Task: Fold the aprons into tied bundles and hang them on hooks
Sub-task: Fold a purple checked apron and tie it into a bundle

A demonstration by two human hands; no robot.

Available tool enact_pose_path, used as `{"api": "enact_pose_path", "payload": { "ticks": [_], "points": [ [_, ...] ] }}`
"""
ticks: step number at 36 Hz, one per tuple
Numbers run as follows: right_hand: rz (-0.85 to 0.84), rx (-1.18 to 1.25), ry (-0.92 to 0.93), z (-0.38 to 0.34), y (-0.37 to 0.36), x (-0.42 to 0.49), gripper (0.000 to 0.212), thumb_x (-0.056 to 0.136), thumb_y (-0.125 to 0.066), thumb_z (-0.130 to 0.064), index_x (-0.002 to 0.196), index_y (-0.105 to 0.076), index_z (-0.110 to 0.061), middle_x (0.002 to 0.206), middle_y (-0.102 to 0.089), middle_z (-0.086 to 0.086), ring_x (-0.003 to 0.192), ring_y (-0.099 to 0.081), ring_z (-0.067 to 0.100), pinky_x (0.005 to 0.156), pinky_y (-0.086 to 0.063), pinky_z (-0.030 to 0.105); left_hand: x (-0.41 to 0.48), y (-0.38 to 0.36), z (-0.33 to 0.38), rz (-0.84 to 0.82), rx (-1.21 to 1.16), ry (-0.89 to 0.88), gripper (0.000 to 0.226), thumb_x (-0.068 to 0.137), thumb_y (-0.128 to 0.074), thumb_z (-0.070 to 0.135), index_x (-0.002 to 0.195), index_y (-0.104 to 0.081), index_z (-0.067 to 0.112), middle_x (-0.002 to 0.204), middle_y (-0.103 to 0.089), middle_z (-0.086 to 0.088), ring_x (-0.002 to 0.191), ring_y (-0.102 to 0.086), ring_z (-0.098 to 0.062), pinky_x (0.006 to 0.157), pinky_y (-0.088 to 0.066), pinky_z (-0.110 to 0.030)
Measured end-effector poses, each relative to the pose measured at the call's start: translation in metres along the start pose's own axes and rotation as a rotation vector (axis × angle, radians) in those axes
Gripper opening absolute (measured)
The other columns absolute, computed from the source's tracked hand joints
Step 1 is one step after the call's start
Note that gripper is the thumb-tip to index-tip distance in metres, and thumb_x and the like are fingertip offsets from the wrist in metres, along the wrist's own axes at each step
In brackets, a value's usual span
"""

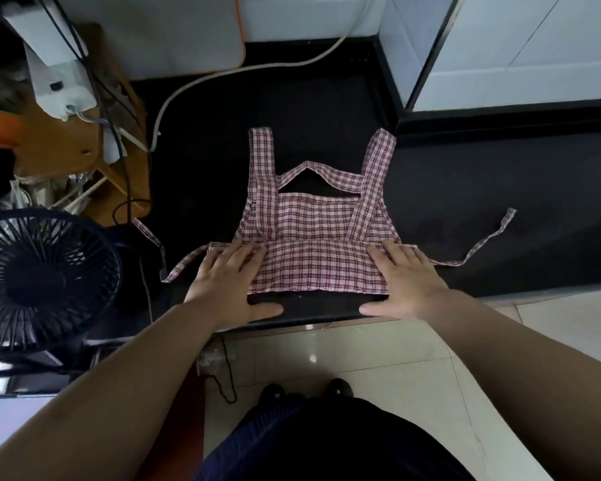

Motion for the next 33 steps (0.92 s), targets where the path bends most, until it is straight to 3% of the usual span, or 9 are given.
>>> {"api": "enact_pose_path", "payload": {
  "ticks": [5, 7, 10, 13, 15, 18, 21, 27, 33],
  "points": [
    [0.048, 0.081, 0.020, -0.003, 0.020, -0.001, 0.071, 0.089, -0.050, -0.045, 0.150, -0.019, -0.030, 0.155, -0.025, -0.001, 0.140, -0.029, 0.025, 0.115, -0.024, 0.039, 0.006, 0.020, -0.002, 0.100, -0.108, -0.025, 0.080, 0.079, -0.064, 0.050, 0.147, -0.028, 0.028, 0.146, -0.039, 0.005, 0.132, -0.038, -0.018, 0.113, -0.021, -0.036],
    [0.004, 0.211, -0.006, 0.003, 0.029, -0.004, 0.057, 0.087, -0.050, -0.037, 0.143, -0.038, -0.032, 0.140, -0.048, -0.002, 0.124, -0.048, 0.023, 0.100, -0.041, 0.033, 0.008, 0.029, -0.004, 0.032, -0.266, -0.031, 0.055, 0.079, -0.064, 0.035, 0.131, -0.050, 0.027, 0.119, -0.059, 0.006, 0.106, -0.056, -0.015, 0.093, -0.043, -0.029],
    [-0.045, 0.329, -0.054, 0.013, 0.042, -0.006, 0.032, 0.084, -0.050, -0.034, 0.111, -0.063, -0.023, 0.097, -0.064, -0.006, 0.091, -0.060, 0.018, 0.077, -0.050, 0.029, 0.008, 0.037, -0.005, -0.159, -0.413, 0.007, 0.032, 0.082, -0.063, 0.027, 0.113, -0.062, 0.019, 0.101, -0.063, 0.007, 0.093, -0.060, -0.014, 0.082, -0.049, -0.030],
    [0.029, 0.277, -0.099, 0.019, 0.050, -0.003, 0.029, 0.086, -0.047, -0.043, 0.103, -0.056, -0.022, 0.087, -0.059, -0.007, 0.084, -0.057, 0.017, 0.073, -0.047, 0.029, 0.014, 0.047, -0.018, -0.125, -0.449, 0.078, 0.029, 0.083, -0.065, 0.038, 0.107, -0.064, 0.022, 0.098, -0.064, 0.006, 0.095, -0.061, -0.016, 0.078, -0.048, -0.029],
    [0.148, 0.103, -0.134, 0.020, 0.057, -0.001, 0.034, 0.089, -0.042, -0.045, 0.113, -0.048, -0.021, 0.095, -0.061, -0.002, 0.092, -0.057, 0.022, 0.085, -0.042, 0.034, 0.019, 0.057, -0.025, -0.008, -0.205, 0.109, 0.036, 0.085, -0.056, 0.056, 0.105, -0.061, 0.026, 0.093, -0.063, 0.007, 0.100, -0.061, -0.019, 0.083, -0.043, -0.031],
    [0.334, -0.194, -0.097, 0.006, 0.058, 0.003, 0.051, 0.093, -0.043, -0.033, 0.141, -0.029, -0.025, 0.140, -0.042, 0.008, 0.129, -0.039, 0.031, 0.113, -0.018, 0.049, 0.027, 0.062, -0.016, 0.167, 0.224, 0.059, 0.054, 0.096, -0.041, 0.050, 0.145, -0.031, 0.030, 0.144, -0.041, 0.002, 0.137, -0.033, -0.022, 0.113, -0.018, -0.048],
    [0.339, -0.186, -0.021, -0.013, 0.048, 0.007, 0.056, 0.093, -0.045, -0.024, 0.145, -0.026, -0.028, 0.150, -0.027, 0.007, 0.133, -0.031, 0.031, 0.113, -0.017, 0.048, 0.027, 0.052, 0.011, 0.219, 0.142, -0.026, 0.063, 0.097, -0.044, 0.024, 0.152, -0.014, 0.031, 0.159, -0.015, 0.002, 0.146, -0.012, -0.022, 0.117, -0.009, -0.047],
    [0.284, 0.123, -0.161, -0.020, 0.016, 0.007, 0.067, 0.092, -0.004, -0.061, 0.148, -0.023, -0.031, 0.156, -0.020, 0.004, 0.140, -0.026, 0.028, 0.115, -0.014, 0.043, 0.020, 0.006, 0.025, 0.125, -0.061, 0.054, 0.067, 0.095, -0.006, 0.058, 0.148, 0.021, 0.026, 0.159, 0.020, 0.001, 0.146, 0.018, -0.017, 0.119, 0.008, -0.041],
    [0.203, 0.202, -0.205, -0.019, 0.009, 0.015, 0.061, 0.095, -0.022, -0.060, 0.149, -0.019, -0.031, 0.156, -0.019, 0.006, 0.140, -0.023, 0.029, 0.115, -0.013, 0.043, 0.015, -0.004, -0.001, 0.147, 0.006, 0.189, 0.066, 0.091, 0.002, 0.060, 0.149, 0.017, 0.031, 0.160, 0.018, 0.000, 0.145, 0.022, -0.024, 0.116, 0.013, -0.051]
  ]
}}
Point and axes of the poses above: each hand's wrist, its own x-axis towards the middle knuckle, its own y-axis out of the back of the hand, z = x × y, the point moved 7 cm from there along x, towards the middle knuckle
